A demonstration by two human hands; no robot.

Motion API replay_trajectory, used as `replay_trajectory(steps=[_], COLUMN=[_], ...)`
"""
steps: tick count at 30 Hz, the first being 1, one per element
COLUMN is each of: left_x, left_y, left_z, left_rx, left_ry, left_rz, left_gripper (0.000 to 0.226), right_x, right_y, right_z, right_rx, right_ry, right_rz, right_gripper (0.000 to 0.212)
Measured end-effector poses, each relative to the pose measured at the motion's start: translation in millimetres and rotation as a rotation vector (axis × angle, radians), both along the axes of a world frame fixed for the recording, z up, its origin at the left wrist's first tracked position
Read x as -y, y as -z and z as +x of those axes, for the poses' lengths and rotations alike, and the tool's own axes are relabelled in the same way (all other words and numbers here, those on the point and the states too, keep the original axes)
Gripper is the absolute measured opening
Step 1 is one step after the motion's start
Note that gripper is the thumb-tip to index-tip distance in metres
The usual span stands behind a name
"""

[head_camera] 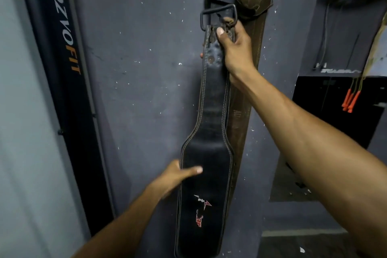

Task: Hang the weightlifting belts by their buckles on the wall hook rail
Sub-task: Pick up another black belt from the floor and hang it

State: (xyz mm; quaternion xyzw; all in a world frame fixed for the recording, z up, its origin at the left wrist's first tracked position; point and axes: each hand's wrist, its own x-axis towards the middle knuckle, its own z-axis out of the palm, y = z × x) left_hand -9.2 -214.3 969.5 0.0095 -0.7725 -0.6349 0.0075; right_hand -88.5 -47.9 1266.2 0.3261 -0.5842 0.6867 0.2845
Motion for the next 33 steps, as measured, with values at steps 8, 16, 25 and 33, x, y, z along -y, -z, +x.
replay_trajectory(steps=[8,16,25,33], left_x=[-1,-36,-43,-44], left_y=[42,-134,-188,-206], left_z=[6,-24,-47,-48], left_rx=[0.031,-0.444,-0.624,-0.695], left_ry=[0.105,0.039,0.059,0.017], left_rz=[0.019,0.261,0.194,0.326], left_gripper=[0.045,0.026,0.023,0.02], right_x=[2,6,-6,-40], right_y=[15,53,82,264], right_z=[-1,3,12,8], right_rx=[0.046,0.103,0.153,0.458], right_ry=[-0.039,-0.077,-0.222,-0.103], right_rz=[-0.006,0.078,0.08,0.532], right_gripper=[0.024,0.024,0.025,0.075])
